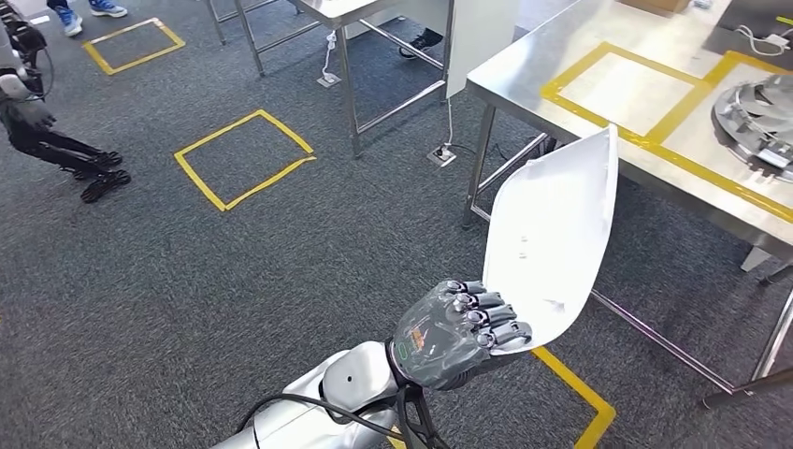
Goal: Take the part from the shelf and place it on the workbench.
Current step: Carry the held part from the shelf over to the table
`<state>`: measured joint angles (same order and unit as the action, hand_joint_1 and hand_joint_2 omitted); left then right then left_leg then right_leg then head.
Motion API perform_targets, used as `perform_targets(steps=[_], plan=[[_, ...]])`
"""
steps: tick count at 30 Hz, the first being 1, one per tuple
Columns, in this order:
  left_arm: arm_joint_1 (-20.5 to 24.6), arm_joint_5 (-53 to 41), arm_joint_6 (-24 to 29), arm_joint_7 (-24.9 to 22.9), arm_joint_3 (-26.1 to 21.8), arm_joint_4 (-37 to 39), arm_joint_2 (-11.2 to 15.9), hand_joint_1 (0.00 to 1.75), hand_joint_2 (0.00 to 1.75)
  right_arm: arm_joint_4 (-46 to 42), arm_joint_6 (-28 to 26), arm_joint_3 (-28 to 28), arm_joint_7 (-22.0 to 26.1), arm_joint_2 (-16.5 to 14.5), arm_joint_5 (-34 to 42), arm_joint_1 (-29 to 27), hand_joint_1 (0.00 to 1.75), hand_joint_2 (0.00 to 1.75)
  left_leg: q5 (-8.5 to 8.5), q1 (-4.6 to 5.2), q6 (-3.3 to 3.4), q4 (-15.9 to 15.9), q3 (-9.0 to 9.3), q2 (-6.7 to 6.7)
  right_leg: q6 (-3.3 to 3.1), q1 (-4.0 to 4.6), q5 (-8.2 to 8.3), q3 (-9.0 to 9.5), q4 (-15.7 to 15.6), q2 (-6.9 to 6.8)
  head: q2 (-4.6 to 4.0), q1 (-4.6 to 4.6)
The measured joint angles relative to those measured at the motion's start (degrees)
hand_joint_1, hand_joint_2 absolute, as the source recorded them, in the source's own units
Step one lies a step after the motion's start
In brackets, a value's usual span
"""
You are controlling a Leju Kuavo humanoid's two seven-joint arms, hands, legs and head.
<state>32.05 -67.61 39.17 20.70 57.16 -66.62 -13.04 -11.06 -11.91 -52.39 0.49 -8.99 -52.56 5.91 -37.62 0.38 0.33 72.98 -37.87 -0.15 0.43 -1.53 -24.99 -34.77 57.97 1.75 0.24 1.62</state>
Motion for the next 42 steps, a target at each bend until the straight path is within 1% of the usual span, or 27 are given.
perform_targets(steps=[1,3,5,7,9,11,13,15,16,17,19,21,22,24,25,26,28,29,30,31,32,33,35,37,39,40,42], plan=[[-0.1,0.0,0.1,0.0,0.1,0.0,0.2,1.75,1.75,0.0,0.0,0.0,-0.1,0.0,-0.1,0.0,0.0,0.0,0.38,-0.08,0.01,0.7,-0.5,0.08,0.02,-0.02,0.09,-0.07,0.0,0.8,0.0,-0.01],[-0.1,0.3,0.4,0.1,0.3,0.0,0.3,1.75,1.75,0.0,0.0,0.0,-0.2,0.1,-0.2,-0.1,0.0,0.0,3.99,-0.33,0.12,-4.5,1.85,0.84,0.27,-0.11,0.28,-0.09,0.0,2.48,0.0,-0.01],[0.0,0.8,0.4,0.4,0.3,-0.1,0.3,1.75,1.75,0.0,0.0,0.0,-0.2,0.1,-0.3,0.0,0.0,0.0,7.13,-0.73,0.22,-12.2,5.51,3.81,0.77,-0.19,0.55,-0.27,0.1,4.06,0.0,-0.03],[-0.1,1.3,0.4,1.1,0.3,-0.3,0.4,1.75,1.75,0.0,0.0,0.0,-0.2,0.1,-0.4,0.2,0.0,0.0,7.76,-0.75,0.4,-15.2,6.88,5.56,1.53,-0.34,0.94,-0.71,0.0,5.37,0.0,-0.07],[-0.2,1.4,0.5,2.0,0.3,-0.8,0.4,1.75,1.75,0.0,0.0,0.0,-0.2,0.0,-0.5,0.0,0.0,0.0,8.04,-0.63,1.01,-15.4,7.05,4.29,2.37,-0.63,1.4,-1.13,-0.3,6.58,0.0,-0.06],[-0.3,1.0,0.5,2.7,0.2,-1.3,0.3,1.75,1.75,0.0,0.0,0.0,-0.2,0.0,-0.6,-0.1,0.0,0.0,8.52,-0.73,1.85,-15.7,7.19,2.59,2.8,-0.41,0.41,-2.26,1.3,4.55,0.0,-0.28],[-0.6,0.5,0.5,3.3,0.1,-1.6,0.2,1.75,1.75,0.0,0.0,0.0,-0.2,-0.1,-0.8,0.1,0.0,0.0,8.77,-0.58,2.34,-15.8,7.0,0.62,2.87,-0.02,-3.05,-5.18,7.5,0.63,0.0,-0.67],[-1.1,0.0,0.6,4.3,0.0,-1.6,0.3,1.75,1.75,0.0,0.0,0.0,-0.2,-0.1,-1.0,0.3,0.0,0.0,8.78,-0.31,2.45,-15.8,6.78,-1.43,2.99,0.01,-6.18,-8.25,14.8,-0.88,0.0,-0.8],[-1.3,-0.4,0.6,5.0,0.0,-1.7,0.4,1.75,1.75,0.0,0.0,0.0,-0.2,-0.1,-1.1,0.3,0.0,0.0,8.77,-0.24,2.46,-15.8,6.71,-2.39,2.99,0.01,-6.44,-8.49,16.2,-1.11,0.0,-0.8],[-1.5,-0.7,0.6,5.6,0.0,-1.8,0.4,1.75,1.75,0.0,0.0,0.0,-0.2,-0.1,-1.1,0.2,0.0,0.0,8.76,-0.21,2.45,-15.8,6.68,-3.23,2.93,0.01,-5.7,-7.47,15.1,-1.34,0.0,-0.81],[-1.7,-1.0,0.6,6.2,-0.1,-2.2,0.4,1.75,1.75,0.0,0.0,0.0,-0.2,0.0,-1.2,0.2,0.0,0.0,8.66,-0.14,2.31,-15.7,6.77,-4.66,2.65,0.11,-2.89,-2.59,7.3,-3.19,0.0,-0.83],[-1.8,-1.2,0.6,6.3,-0.2,-2.5,0.4,1.75,1.75,0.0,0.0,0.1,-0.2,0.0,-1.3,0.4,0.0,0.0,8.45,0.16,1.91,-15.6,6.84,-5.77,2.04,0.41,-1.32,1.04,0.9,-5.1,0.0,-0.74],[-1.8,-1.3,0.6,6.4,-0.3,-2.7,0.4,1.75,1.75,0.0,0.0,0.1,-0.2,0.0,-1.3,0.5,0.0,0.0,8.37,0.3,1.7,-15.6,6.89,-6.27,1.73,0.59,-1.27,1.55,-0.1,-5.38,0.0,-0.67],[-1.9,-1.7,0.6,6.7,-0.5,-2.9,0.4,1.75,1.75,0.0,0.0,0.1,-0.2,0.0,-1.3,0.5,0.0,0.0,8.26,0.34,1.18,-15.6,7.01,-7.08,1.12,0.68,-1.08,1.41,-0.1,-4.17,0.0,-0.59],[-1.9,-1.9,0.6,6.8,-0.5,-3.0,0.3,1.75,1.75,0.0,0.0,0.1,-0.2,0.0,-1.3,0.4,0.0,0.0,7.96,0.24,0.8,-15.4,6.93,-6.59,0.86,0.58,-0.96,1.35,-0.1,-3.59,0.0,-0.57],[-1.9,-2.2,0.6,7.0,-0.5,-3.1,0.3,1.75,1.75,0.0,0.0,0.1,-0.2,0.0,-1.3,0.4,0.0,0.0,7.15,0.1,0.39,-14.4,6.51,-5.25,0.57,0.41,-0.79,1.29,-0.2,-3.02,0.0,-0.51],[-2.0,-2.9,0.6,7.1,-0.6,-3.2,0.4,1.75,1.75,0.0,0.0,0.1,-0.2,0.0,-1.4,0.6,0.0,0.0,3.87,-0.2,-0.22,-8.8,3.95,-1.62,0.1,0.12,-0.48,1.03,-0.3,-1.77,0.0,-0.42],[-2.2,-3.2,0.6,7.2,-0.6,-3.2,0.6,1.75,1.75,0.0,0.0,0.1,-0.2,0.0,-1.4,0.6,0.0,0.0,2.0,-0.28,-0.31,-4.8,2.09,-0.5,-0.05,0.08,-0.36,0.85,-0.2,-1.09,0.0,-0.37],[-2.3,-3.4,0.6,7.2,-0.6,-3.2,0.7,1.75,1.75,0.0,0.0,0.1,-0.2,0.0,-1.4,0.7,0.0,0.0,0.69,-0.32,-0.34,-1.3,0.35,-0.08,-0.13,0.08,-0.27,0.68,-0.2,-0.36,0.0,-0.39],[-2.5,-3.4,0.6,7.2,-0.6,-3.2,0.9,1.75,1.75,0.0,0.0,0.1,-0.2,0.0,-1.5,0.6,0.0,0.0,0.48,-0.35,-0.32,0.6,-0.62,0.04,-0.12,0.07,-0.18,0.58,-0.2,0.42,0.0,-0.39],[-2.7,-3.2,0.6,7.3,-0.6,-3.2,1.0,1.75,1.75,0.0,0.1,0.1,-0.3,0.0,-1.6,0.5,0.0,0.0,1.34,-0.41,-0.26,0.3,-0.57,0.14,-0.06,0.06,-0.09,0.53,-0.2,1.23,0.0,-0.4],[-2.8,-3.0,0.6,7.4,-0.6,-3.2,1.1,1.75,1.75,0.0,0.1,0.1,-0.3,0.0,-1.8,0.5,0.0,0.0,3.09,-0.48,-0.17,-2.1,0.57,0.45,0.05,0.02,0.0,0.52,-0.2,2.07,0.0,-0.41],[-2.8,-2.6,0.6,7.8,-0.5,-3.2,1.1,1.75,1.75,0.0,0.3,0.1,-0.5,-0.1,-2.0,0.5,0.0,0.0,6.86,-0.73,0.05,-10.3,4.49,3.1,0.46,-0.02,0.21,0.41,-0.1,3.72,0.0,-0.44],[-2.9,-2.8,0.6,7.9,-0.5,-3.3,1.2,1.75,1.75,0.0,0.3,0.1,-0.7,-0.1,-2.2,0.7,0.0,0.0,8.21,-0.8,0.25,-14.9,6.67,5.31,1.1,-0.1,0.52,0.03,-0.1,5.09,0.0,-0.45],[-3.1,-3.9,0.7,7.4,-0.7,-3.4,1.1,1.75,1.75,0.0,0.3,0.1,-0.7,-0.2,-2.3,0.5,0.0,0.0,8.26,-0.62,0.75,-15.3,6.79,4.67,1.94,-0.37,0.93,-0.38,-0.4,6.24,0.0,-0.44],[-3.1,-4.7,0.7,7.0,-0.9,-3.6,1.0,1.75,1.75,0.0,0.2,0.1,-0.7,-0.2,-2.3,0.3,0.0,0.0,8.45,-0.61,1.13,-15.4,6.87,4.04,2.26,-0.42,0.94,-0.63,-0.2,6.0,0.0,-0.48],[-3.2,-5.6,0.7,6.1,-1.5,-3.8,0.6,1.75,1.75,0.0,-0.1,0.1,-0.7,-0.2,-2.3,0.1,0.0,0.0,8.88,-0.76,1.89,-15.6,6.99,2.77,2.62,-0.16,-0.72,-2.05,2.5,3.29,0.0,-0.78]])
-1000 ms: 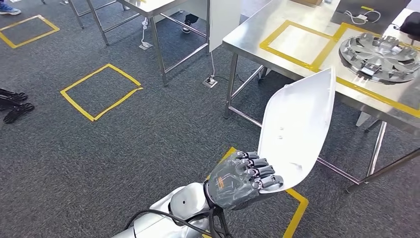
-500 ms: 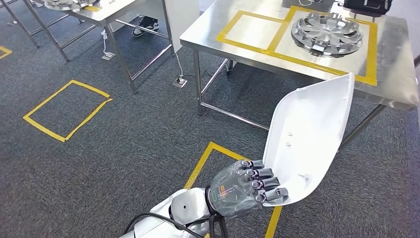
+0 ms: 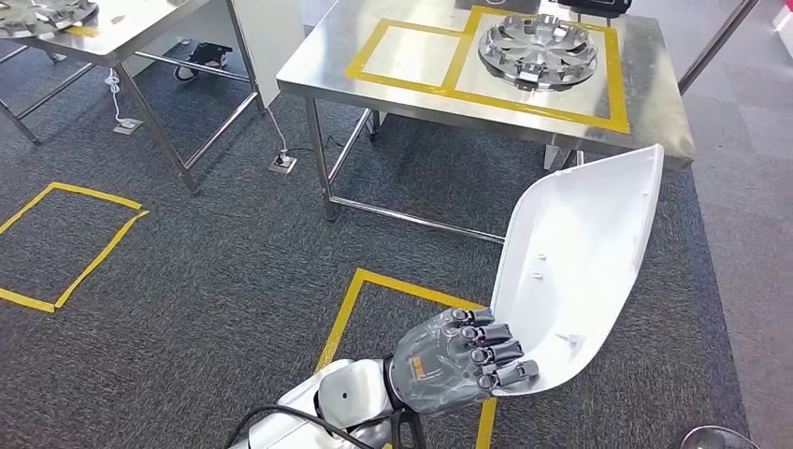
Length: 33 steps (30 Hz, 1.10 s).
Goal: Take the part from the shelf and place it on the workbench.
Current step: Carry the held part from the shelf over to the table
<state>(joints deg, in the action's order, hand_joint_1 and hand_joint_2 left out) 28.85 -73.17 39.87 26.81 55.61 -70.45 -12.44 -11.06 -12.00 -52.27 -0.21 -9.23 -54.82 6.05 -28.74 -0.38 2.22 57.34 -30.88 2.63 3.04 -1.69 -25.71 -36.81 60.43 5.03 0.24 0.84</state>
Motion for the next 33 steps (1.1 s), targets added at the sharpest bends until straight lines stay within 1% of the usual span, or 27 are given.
perform_targets(steps=[1,2,3,4,5,6,8,9,10,13,15,16,18,19,20,21,22,23,24,25,27,28,29,30,31,32,33], plan=[[-0.1,-0.1,0.0,-0.4,-0.4,0.0,-0.1,1.75,1.75,0.0,-0.1,0.0,0.0,0.0,0.0,0.1,0.0,0.0,0.11,0.03,0.22,0.0,-0.1,-0.67,0.05,0.16,-1.75,-1.37,3.1,-1.92,0.0,-0.17],[-0.3,-0.2,0.1,-0.9,-0.7,-0.1,-0.1,1.75,1.75,0.0,-0.2,0.0,0.1,0.0,0.0,0.2,0.0,0.0,0.16,0.12,0.34,0.0,-0.24,-1.32,0.11,0.24,-3.76,-3.09,7.0,-3.29,0.0,-0.32],[-0.5,-0.2,0.1,-1.4,-1.0,0.0,-0.1,1.75,1.75,0.0,-0.2,0.0,0.1,0.0,0.0,0.2,0.0,0.0,0.18,0.21,0.4,0.0,-0.37,-1.99,0.19,0.23,-5.37,-4.68,10.8,-3.95,0.0,-0.34],[-0.7,-0.1,0.1,-1.8,-1.3,0.0,-0.1,1.75,1.75,0.0,-0.3,0.0,0.2,0.0,0.0,0.2,0.0,0.0,0.2,0.26,0.43,0.0,-0.47,-2.54,0.2,0.23,-6.16,-5.59,13.3,-4.24,0.0,-0.34],[-0.9,0.2,0.1,-2.2,-1.6,0.0,-0.1,1.75,1.75,0.0,-0.3,0.0,0.2,0.0,0.0,0.1,0.0,0.0,0.15,0.28,0.43,0.0,-0.52,-2.95,0.16,0.22,-5.93,-5.41,13.7,-4.37,0.0,-0.35],[-1.0,0.6,0.1,-2.5,-1.9,0.0,-0.1,1.75,1.75,0.0,-0.3,0.0,0.2,0.0,-0.1,0.0,0.0,0.0,0.09,0.29,0.4,0.0,-0.51,-3.24,0.05,0.22,-4.77,-4.02,11.7,-4.43,0.0,-0.35],[-1.1,1.9,0.1,-2.8,-2.6,0.0,-0.3,1.75,1.75,0.0,-0.3,0.0,0.2,0.0,-0.2,0.0,0.0,0.0,-0.2,0.38,0.12,0.0,-0.38,-3.6,-0.29,0.29,-2.05,0.86,3.5,-4.85,0.0,-0.37],[-1.2,2.6,0.1,-2.8,-3.1,-0.1,-0.4,1.75,1.75,0.0,-0.3,0.0,0.2,0.0,-0.2,0.1,0.0,0.0,-0.44,0.48,-0.18,0.1,-0.43,-3.72,-0.52,0.38,-1.48,2.81,0.0,-5.07,0.0,-0.34],[-1.4,3.2,0.1,-2.6,-3.6,-0.2,-0.5,1.75,1.75,0.0,-0.3,0.0,0.2,0.0,-0.3,0.1,0.0,0.0,-0.75,0.56,-0.55,0.0,-0.44,-3.8,-0.83,0.52,-1.53,4.0,-2.1,-5.26,0.0,-0.32],[-2.2,4.0,0.1,-1.6,-5.4,-1.1,-1.1,1.75,1.75,0.0,-0.3,0.0,0.0,0.0,-0.3,0.0,0.0,0.0,-1.52,0.39,-1.72,0.0,-0.06,-3.83,-1.97,0.84,-2.44,4.9,-2.8,-5.18,0.0,-0.31],[-2.6,3.9,0.2,-1.0,-6.7,-1.7,-1.6,1.75,1.75,0.0,-0.3,0.0,0.0,-0.1,-0.4,-0.1,0.0,0.0,-2.25,0.22,-2.33,2.4,-0.87,-3.45,-2.71,0.64,-2.8,6.06,-3.0,-5.01,0.0,-0.12],[-2.8,3.7,0.2,-0.7,-7.3,-2.0,-1.7,1.75,1.75,0.0,-0.3,0.0,0.0,-0.1,-0.5,-0.1,0.0,0.0,-3.08,0.15,-2.55,5.4,-2.56,-3.2,-2.98,0.48,-3.09,6.74,-3.1,-4.95,0.0,-0.01],[-3.5,3.3,0.3,-0.3,-8.3,-2.2,-1.8,1.75,1.75,0.0,-0.2,0.0,0.0,-0.1,-0.7,-0.1,0.0,0.0,-4.96,0.14,-2.76,13.4,-8.17,-2.97,-3.22,0.47,-4.17,7.91,-3.1,-4.8,0.0,0.11],[-3.9,3.1,0.3,-0.1,-8.7,-2.2,-1.8,1.75,1.75,0.0,-0.2,0.0,0.0,-0.1,-0.8,-0.2,0.0,0.0,-4.94,0.15,-2.78,16.4,-10.95,-2.96,-3.21,0.47,-4.84,8.59,-3.1,-4.68,0.0,0.12],[-4.3,3.1,0.3,0.0,-9.0,-2.2,-1.7,1.75,1.75,0.0,-0.2,0.0,0.0,-0.1,-0.8,-0.3,0.0,0.0,-3.69,0.16,-2.73,17.3,-12.85,-2.94,-3.18,0.47,-5.56,9.39,-3.1,-4.5,0.0,0.13],[-4.6,3.1,0.3,0.0,-9.3,-2.2,-1.8,1.75,1.75,0.0,-0.2,0.0,0.0,-0.1,-0.9,-0.3,0.0,0.0,-1.18,0.17,-2.6,15.8,-13.57,-2.92,-3.12,0.46,-6.36,10.35,-3.1,-4.29,0.0,0.14],[-4.7,3.1,0.3,0.1,-9.5,-2.3,-1.8,1.75,1.75,0.0,-0.1,0.0,0.0,-0.2,-0.9,-0.4,0.0,0.0,2.32,0.22,-2.37,12.1,-13.08,-2.86,-3.01,0.45,-7.22,11.44,-3.1,-4.08,0.0,0.13],[-4.7,3.0,0.3,0.1,-9.7,-2.3,-1.8,1.75,1.75,0.0,-0.1,0.0,0.0,-0.3,-0.9,-0.4,0.0,0.0,5.22,0.3,-2.05,8.3,-12.1,-2.71,-2.87,0.36,-8.1,12.32,-3.2,-3.89,0.0,0.09],[-4.8,3.0,0.3,0.2,-9.9,-2.3,-1.8,1.75,1.75,0.0,0.0,0.0,0.0,-0.4,-0.8,-0.3,0.0,0.0,7.17,0.48,-1.7,5.1,-10.96,-2.53,-2.58,0.35,-8.86,13.05,-3.4,-3.7,-0.01,-0.01],[-4.8,3.0,0.3,0.4,-10.0,-2.4,-1.8,1.75,1.75,0.0,0.0,0.0,0.0,-0.5,-0.8,-0.3,0.0,0.0,7.8,0.67,-1.32,3.0,-10.06,-2.38,-2.23,0.3,-9.41,13.52,-3.7,-3.59,-0.02,-0.05],[-4.9,3.1,0.3,0.9,-10.3,-2.4,-2.0,1.75,1.75,0.0,0.0,-0.1,0.1,-0.6,-0.6,-0.1,0.0,0.0,6.69,0.96,-0.6,2.0,-9.18,-2.23,-1.34,0.25,-9.27,14.18,-4.1,-3.53,-0.02,0.02],[-5.0,3.2,0.3,1.1,-10.5,-2.4,-2.2,1.75,1.75,0.0,0.0,-0.1,0.1,-0.6,-0.6,-0.1,0.0,0.0,6.21,0.82,-0.26,1.5,-8.66,-2.23,-0.9,0.19,-8.41,13.78,-3.2,-3.58,-0.01,0.11],[-5.0,3.3,0.3,1.4,-10.7,-2.4,-2.4,1.75,1.75,0.0,0.1,-0.1,0.1,-0.6,-0.5,-0.1,0.0,0.0,5.9,0.65,0.03,0.9,-7.95,-2.24,-0.59,0.21,-7.05,12.7,-1.1,-3.69,0.0,0.13],[-4.9,3.4,0.3,1.7,-10.8,-2.4,-2.6,1.75,1.75,0.0,0.0,-0.1,0.2,-0.6,-0.5,-0.1,0.0,0.0,5.55,0.47,0.28,0.2,-7.05,-2.29,-0.42,0.26,-5.74,10.53,2.2,-3.83,0.0,0.09],[-5.0,3.5,0.3,1.9,-10.9,-2.4,-2.6,1.75,1.75,0.0,0.0,-0.1,0.2,-0.6,-0.4,-0.1,0.0,0.0,5.17,0.3,0.44,-0.4,-6.11,-2.32,-0.41,0.31,-5.24,7.88,6.1,-3.97,0.0,0.06],[-5.0,3.6,0.3,2.2,-10.9,-2.4,-2.6,1.75,1.75,0.0,0.0,-0.1,0.2,-0.6,-0.3,-0.2,0.0,0.0,4.64,0.28,0.56,-0.8,-5.28,-2.35,-0.45,0.36,-5.94,5.15,9.6,-4.1,0.0,0.03],[-5.1,3.7,0.3,2.4,-11.0,-2.3,-2.6,1.75,1.75,0.0,0.0,-0.1,0.3,-0.5,-0.3,-0.3,0.0,0.0,4.04,0.27,0.64,-0.9,-4.5,-2.32,-0.42,0.37,-7.82,2.66,12.1,-4.15,0.0,0.03]])
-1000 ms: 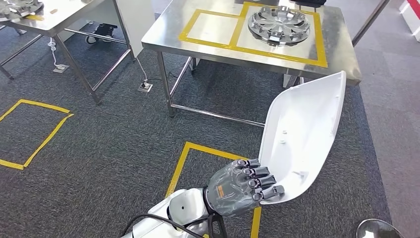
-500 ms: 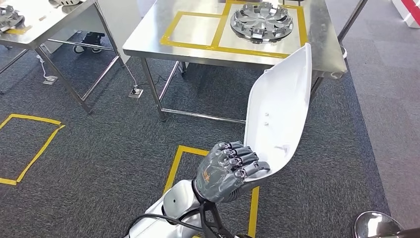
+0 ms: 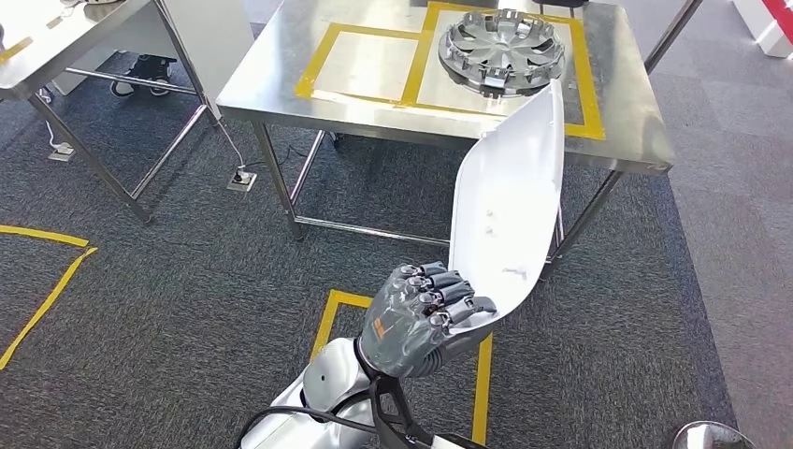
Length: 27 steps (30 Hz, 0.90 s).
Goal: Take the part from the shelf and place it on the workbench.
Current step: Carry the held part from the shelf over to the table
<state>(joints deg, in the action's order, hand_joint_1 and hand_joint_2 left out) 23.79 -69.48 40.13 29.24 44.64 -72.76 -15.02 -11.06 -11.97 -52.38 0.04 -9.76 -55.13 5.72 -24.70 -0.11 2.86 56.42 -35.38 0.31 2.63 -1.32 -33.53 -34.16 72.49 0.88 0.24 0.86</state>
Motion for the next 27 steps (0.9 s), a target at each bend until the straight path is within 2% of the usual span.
perform_targets(steps=[1,2,3,4,6,7,8,9,11,13,16,17,18,19,21,22,23,24,27], plan=[[-0.1,0.1,0.0,0.2,0.0,0.0,0.0,1.75,1.75,0.0,0.0,0.0,0.0,0.1,0.0,-0.2,0.0,0.0,-0.67,-0.01,0.0,0.0,0.81,0.09,0.17,-0.01,-2.27,-1.93,1.2,-0.02,0.0,0.0],[-0.1,0.3,0.0,0.4,0.0,0.0,0.0,1.75,1.75,0.0,0.0,0.0,0.0,0.1,0.1,-0.3,0.0,0.0,-1.37,-0.01,-0.06,0.0,1.71,0.19,0.38,-0.03,-3.99,-3.22,1.1,-0.05,0.0,-0.02],[-0.1,0.4,0.0,0.5,-0.1,0.0,0.0,1.75,1.75,0.0,0.0,-0.1,0.0,0.2,0.1,-0.5,0.0,0.0,-2.09,-0.03,-0.16,0.0,2.71,0.27,0.57,-0.09,-4.31,-3.8,-0.4,-0.09,0.0,-0.01],[-0.2,0.5,0.0,0.6,-0.1,0.1,0.0,1.75,1.75,0.0,0.0,-0.1,0.0,0.2,0.1,-0.5,0.0,0.0,-2.83,-0.05,-0.32,0.0,3.77,0.32,0.76,-0.17,-2.93,-3.77,-3.1,-0.15,0.0,-0.03],[-0.2,0.5,0.0,0.7,-0.3,0.1,0.0,1.75,1.75,0.0,0.0,-0.1,0.0,0.2,0.0,-0.6,0.0,0.0,-4.38,0.05,-0.87,0.1,5.44,0.29,0.81,-0.39,3.75,-2.91,-10.1,-0.67,0.0,-0.08],[-0.1,0.5,0.0,0.7,-0.3,0.2,-0.1,1.75,1.75,0.0,0.0,-0.2,0.0,0.2,0.0,-0.6,0.0,0.0,-5.1,0.15,-1.25,0.3,6.01,0.27,0.51,-0.37,6.67,-2.44,-12.5,-1.0,0.0,-0.12],[-0.2,0.5,0.0,0.7,-0.4,0.3,-0.2,1.75,1.75,0.1,0.0,-0.2,0.0,0.2,0.1,-0.6,0.0,0.0,-5.68,0.23,-1.68,0.4,6.49,0.26,0.04,-0.3,8.56,-2.16,-13.8,-1.25,0.0,-0.05],[-0.1,0.5,0.0,0.7,-0.4,0.3,-0.3,1.75,1.75,0.1,0.0,-0.3,0.0,0.2,0.1,-0.6,0.0,0.0,-6.04,0.26,-2.04,0.7,6.99,0.27,-0.56,-0.15,8.96,-2.05,-14.1,-1.37,0.0,-0.04],[0.0,0.5,0.0,0.7,-0.5,0.3,-0.5,1.75,1.75,0.1,-0.1,-0.3,0.0,0.2,0.0,-0.5,0.0,0.0,-6.35,0.09,-2.65,1.4,7.16,0.18,-1.58,-0.08,8.62,-1.31,-14.1,-1.09,0.0,0.09],[0.1,0.5,0.0,0.9,-0.6,0.3,-0.6,1.75,1.75,0.0,-0.1,-0.3,0.0,0.3,0.0,-0.4,0.0,0.0,-7.31,-0.05,-3.05,5.2,5.1,0.06,-2.32,-0.15,8.14,-0.45,-14.2,-0.9,0.0,0.14],[0.0,0.6,0.0,1.5,-0.7,0.3,-0.6,1.75,1.75,0.0,-0.1,-0.3,0.0,0.4,0.0,-0.5,0.0,0.0,-11.09,-0.06,-3.31,15.4,-2.06,0.01,-2.81,0.01,7.13,0.43,-14.2,-0.84,0.0,0.18],[0.0,0.6,0.0,1.7,-0.8,0.4,-0.6,1.75,1.75,0.0,-0.1,-0.3,0.0,0.4,0.0,-0.5,0.0,0.0,-11.75,-0.04,-3.24,17.1,-3.9,0.01,-2.85,0.1,6.72,0.83,-14.2,-0.8,0.0,0.19],[0.0,0.6,0.0,1.9,-0.9,0.4,-0.6,1.75,1.75,0.0,-0.1,-0.4,-0.1,0.4,0.0,-0.6,0.0,0.0,-11.28,-0.01,-3.07,16.9,-4.79,0.01,-2.86,0.22,6.28,1.34,-14.2,-0.73,0.0,0.19],[-0.1,0.6,0.0,2.1,-0.9,0.4,-0.6,1.75,1.75,0.0,-0.1,-0.4,-0.1,0.4,0.0,-0.7,0.0,0.0,-9.54,0.06,-2.78,14.7,-4.66,0.02,-2.84,0.34,5.83,1.95,-14.2,-0.63,0.0,0.18],[0.0,0.6,0.0,2.4,-1.1,0.4,-0.6,1.75,1.75,0.0,-0.2,-0.4,-0.2,0.3,0.0,-0.7,0.0,0.0,-4.24,0.56,-1.7,7.4,-2.7,0.03,-2.67,0.57,4.9,3.15,-14.2,-0.46,0.0,0.12],[0.0,0.6,0.0,2.6,-1.1,0.5,-0.7,1.75,1.75,0.0,-0.3,-0.4,-0.2,0.2,0.1,-0.6,0.0,0.0,-2.87,0.88,-1.22,4.5,-1.86,0.11,-2.43,0.62,4.47,3.48,-14.2,-0.34,0.0,0.13],[0.0,0.6,0.0,2.7,-1.2,0.6,-0.7,1.75,1.75,0.0,-0.3,-0.4,-0.2,0.2,0.1,-0.6,0.0,0.0,-2.16,1.15,-0.82,2.7,-1.23,0.17,-2.1,0.65,4.09,3.59,-14.3,-0.27,0.0,0.13],[0.0,0.6,0.0,2.8,-1.3,0.7,-0.8,1.75,1.75,0.1,-0.4,-0.5,-0.2,0.1,0.1,-0.6,0.0,0.0,-2.24,1.31,-0.59,2.0,-0.92,0.22,-1.75,0.67,3.94,3.72,-14.1,-0.21,0.0,0.13],[0.1,0.8,0.0,2.9,-1.4,0.9,-1.1,1.75,1.75,0.1,-0.6,-0.5,-0.2,0.0,0.1,-0.6,0.0,0.0,-2.11,0.92,-0.08,1.2,0.94,0.1,-0.86,0.59,3.53,3.95,-12.3,-0.28,0.0,0.08]])
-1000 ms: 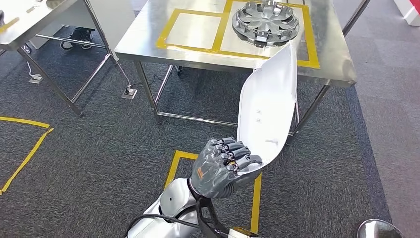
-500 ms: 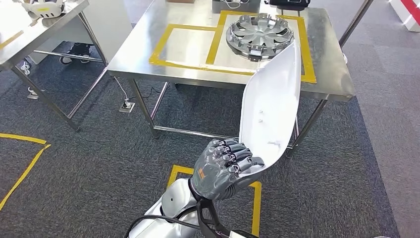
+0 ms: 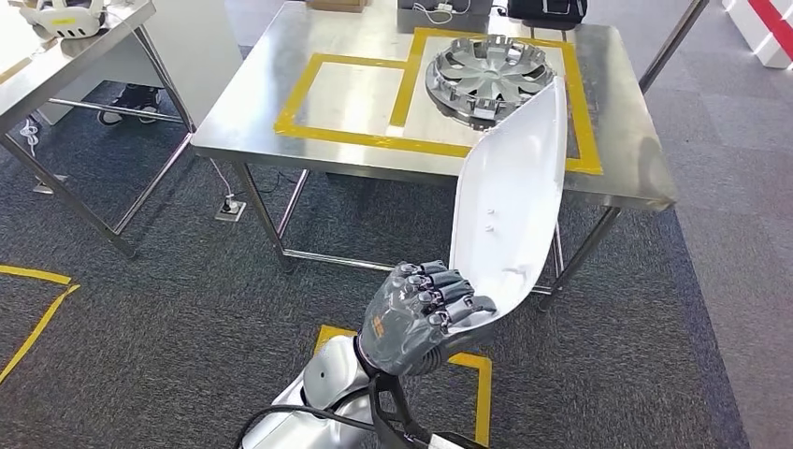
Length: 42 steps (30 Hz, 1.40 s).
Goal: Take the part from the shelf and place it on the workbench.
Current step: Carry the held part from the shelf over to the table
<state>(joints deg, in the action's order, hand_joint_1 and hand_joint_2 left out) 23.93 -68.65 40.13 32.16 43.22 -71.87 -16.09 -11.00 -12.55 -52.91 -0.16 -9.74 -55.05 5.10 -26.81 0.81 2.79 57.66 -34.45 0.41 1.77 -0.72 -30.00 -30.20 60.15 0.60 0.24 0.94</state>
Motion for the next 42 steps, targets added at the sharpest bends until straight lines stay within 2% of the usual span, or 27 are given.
perform_targets(steps=[2,4,5,6,7,9,11,14,16,17,19,21,22,23,24,25,26,27,28,30,32,34,36,37,38,40,42], plan=[[0.2,0.1,0.0,0.1,-0.1,0.1,-0.2,1.75,1.75,0.0,-0.1,-0.2,0.1,0.0,0.1,0.2,0.0,0.0,-0.45,-0.22,0.42,-0.2,1.07,-0.2,0.53,-0.09,-1.59,-2.51,4.8,-0.08,0.0,-0.17],[0.4,0.1,0.0,0.2,-0.1,0.4,-0.3,1.75,1.75,0.0,-0.3,-0.4,0.3,0.0,0.3,0.2,0.0,0.0,-1.12,-0.27,0.63,-0.2,1.63,-0.18,1.07,-0.17,-4.22,-7.23,11.8,-0.09,0.0,-0.31],[0.4,0.1,0.0,0.2,-0.1,0.6,-0.3,1.75,1.75,0.0,-0.5,-0.5,0.4,0.0,0.3,0.1,0.0,0.0,-1.53,-0.31,0.6,-0.2,1.98,-0.08,1.26,-0.21,-5.18,-9.18,13.9,-0.1,0.0,-0.32],[0.4,0.1,0.0,0.2,-0.1,0.8,-0.3,1.75,1.75,0.0,-0.6,-0.7,0.5,0.0,0.4,0.0,0.0,0.0,-1.98,-0.37,0.51,-0.2,2.46,0.03,1.37,-0.25,-5.28,-10.25,14.2,-0.11,0.0,-0.35],[0.4,0.1,0.0,0.2,-0.1,0.9,-0.3,1.75,1.75,0.0,-0.6,-0.8,0.5,0.0,0.4,-0.1,0.0,0.0,-2.51,-0.46,0.35,-0.2,3.11,0.12,1.41,-0.3,-4.09,-10.28,12.3,-0.13,0.0,-0.34],[0.4,0.0,0.0,0.2,-0.1,1.1,-0.3,1.75,1.75,0.0,-0.7,-0.9,0.6,0.0,0.4,-0.3,0.0,0.0,-3.71,-0.55,-0.14,-0.1,4.46,0.19,1.34,-0.47,1.33,-8.61,4.9,-0.3,0.0,-0.42],[0.4,-0.1,0.0,0.2,-0.1,1.3,-0.3,1.75,1.75,0.1,-0.7,-0.9,0.6,-0.1,0.5,-0.2,0.0,0.0,-4.78,-0.42,-0.81,-0.1,5.27,0.22,0.75,-0.49,4.77,-7.28,-0.1,-0.6,0.0,-0.49],[0.6,-0.2,0.0,0.2,-0.1,1.4,-0.4,1.75,1.75,0.1,-0.8,-1.0,0.7,-0.2,0.5,-0.2,0.0,0.0,-5.29,-0.39,-1.81,0.6,5.66,0.2,-0.65,-0.32,4.85,-6.43,-0.8,-0.54,0.0,-0.45],[0.8,-0.1,0.0,0.2,-0.1,1.4,-0.4,1.75,1.75,0.1,-0.8,-1.0,0.8,-0.2,0.6,-0.1,0.0,0.0,-5.04,-0.46,-2.29,4.0,3.86,0.09,-1.35,-0.51,4.32,-5.5,-1.0,-0.44,0.0,-0.38],[0.9,0.0,0.0,0.2,-0.1,1.4,-0.4,1.75,1.75,0.1,-0.8,-1.0,0.8,-0.2,0.6,-0.1,0.0,0.0,-5.43,-0.52,-2.54,7.2,1.78,0.03,-1.63,-0.6,3.96,-5.03,-1.1,-0.43,0.0,-0.33],[0.9,0.1,0.0,0.2,-0.1,1.5,-0.4,1.75,1.75,0.1,-0.8,-1.0,0.8,-0.2,0.7,0.0,0.0,0.0,-7.8,-0.63,-2.96,14.1,-3.38,-0.04,-1.96,-0.59,3.1,-4.2,-1.1,-0.41,0.0,-0.26],[0.8,0.2,0.0,0.2,-0.1,1.6,-0.3,1.75,1.75,0.1,-0.8,-1.0,0.8,-0.3,0.7,-0.1,0.0,0.0,-9.4,-0.65,-3.04,16.7,-6.86,-0.07,-1.98,-0.54,2.13,-3.1,-1.1,-0.33,0.0,-0.26],[0.8,0.2,0.0,0.2,-0.1,1.6,-0.3,1.75,1.75,0.1,-0.8,-1.0,0.8,-0.3,0.7,-0.1,0.0,0.0,-8.56,-0.64,-2.9,15.4,-7.2,-0.07,-1.96,-0.48,1.62,-2.42,-1.1,-0.25,0.0,-0.26],[0.8,0.2,0.0,0.2,-0.1,1.7,-0.3,1.75,1.75,0.1,-0.8,-1.1,0.8,-0.3,0.7,-0.1,0.0,0.0,-6.48,-0.57,-2.62,12.4,-6.62,-0.07,-1.91,-0.41,1.11,-1.69,-1.1,-0.18,0.0,-0.26],[0.9,0.2,0.0,0.1,0.0,1.7,-0.3,1.75,1.75,0.1,-0.7,-1.1,0.8,-0.3,0.7,-0.1,0.0,0.0,-3.46,-0.41,-2.12,8.5,-5.48,-0.09,-1.84,-0.37,0.59,-1.1,-1.2,-0.12,0.0,-0.27],[0.9,0.2,0.0,0.1,0.0,1.8,-0.3,1.75,1.75,0.1,-0.7,-1.1,0.8,-0.4,0.7,0.0,0.0,0.0,-1.37,-0.17,-1.66,5.2,-4.43,-0.02,-1.64,-0.25,0.09,-0.53,-1.2,-0.01,0.0,-0.32],[0.9,0.2,0.0,0.0,0.0,1.8,-0.4,1.75,1.75,0.1,-0.7,-1.1,0.8,-0.4,0.7,0.0,0.0,0.0,-0.15,0.06,-1.27,2.8,-3.6,0.09,-1.35,-0.19,-0.37,-0.12,-1.3,0.07,0.0,-0.32],[0.9,0.2,0.0,-0.1,0.1,1.9,-0.4,1.75,1.75,0.1,-0.7,-1.1,0.8,-0.5,0.7,0.1,0.0,0.0,0.43,0.23,-0.91,1.5,-3.02,0.18,-1.01,-0.15,-0.59,0.3,-1.3,0.16,0.0,-0.34],[0.9,0.2,0.0,-0.2,0.1,1.9,-0.4,1.75,1.75,0.1,-0.6,-1.1,0.8,-0.5,0.6,0.1,0.0,0.0,0.03,0.29,-0.69,1.3,-2.75,0.28,-0.59,-0.08,-0.59,0.73,-1.2,0.24,0.0,-0.34],[0.9,0.2,0.0,-0.6,0.1,1.9,-0.5,1.75,1.75,0.1,-0.6,-1.1,0.8,-0.6,0.4,0.1,0.0,0.0,0.38,-0.02,-0.17,0.6,-1.3,0.17,-0.01,-0.1,-0.36,0.81,0.1,0.18,0.0,-0.34],[1.1,0.2,0.0,-0.8,0.1,1.9,-0.6,1.75,1.75,0.1,-0.5,-1.1,0.9,-0.6,0.3,0.1,0.0,0.0,0.06,-0.33,0.26,0.3,0.11,-0.01,0.43,-0.14,-0.82,-1.45,4.4,0.06,0.0,-0.58],[1.2,0.2,0.0,-0.9,0.2,1.9,-0.7,1.75,1.75,0.1,-0.5,-1.1,0.9,-0.5,0.2,0.2,0.0,0.0,-0.7,-0.34,0.54,0.3,0.78,-0.04,0.92,-0.19,-3.22,-5.79,10.9,0.01,0.0,-0.81],[1.1,0.2,0.0,-0.9,0.2,2.0,-0.7,1.75,1.75,0.1,-0.5,-1.1,0.9,-0.4,0.2,0.0,0.0,0.0,-1.6,-0.34,0.56,0.3,1.58,0.16,1.31,-0.22,-5.72,-9.23,14.1,-0.01,0.0,-0.84],[1.1,0.2,0.0,-1.0,0.2,2.0,-0.7,1.75,1.75,0.1,-0.5,-1.1,0.9,-0.4,0.2,0.0,0.0,0.0,-2.1,-0.35,0.48,0.3,2.16,0.27,1.35,-0.23,-5.55,-9.72,13.0,-0.02,0.0,-0.86],[1.1,0.2,0.0,-1.1,0.2,2.0,-0.7,1.75,1.75,0.1,-0.5,-1.1,0.9,-0.3,0.2,-0.1,0.0,0.0,-2.66,-0.36,0.37,0.3,2.85,0.35,1.29,-0.24,-4.04,-9.35,10.3,-0.04,0.0,-0.87],[1.1,0.0,0.0,-1.5,0.4,2.0,-0.6,1.75,1.75,0.1,-0.4,-1.1,0.9,-0.4,0.2,-0.2,0.0,0.0,-3.86,-0.31,-0.05,0.3,4.27,0.36,0.96,-0.22,0.96,-7.61,3.2,-0.24,0.0,-0.88],[1.1,-0.3,0.0,-1.9,0.6,2.1,-0.5,1.75,1.75,0.1,-0.4,-1.1,0.9,-0.4,0.2,-0.2,0.0,0.0,-4.9,-0.16,-0.72,0.4,5.08,0.32,0.23,-0.01,3.78,-6.52,-0.4,-0.63,0.0,-0.78]])
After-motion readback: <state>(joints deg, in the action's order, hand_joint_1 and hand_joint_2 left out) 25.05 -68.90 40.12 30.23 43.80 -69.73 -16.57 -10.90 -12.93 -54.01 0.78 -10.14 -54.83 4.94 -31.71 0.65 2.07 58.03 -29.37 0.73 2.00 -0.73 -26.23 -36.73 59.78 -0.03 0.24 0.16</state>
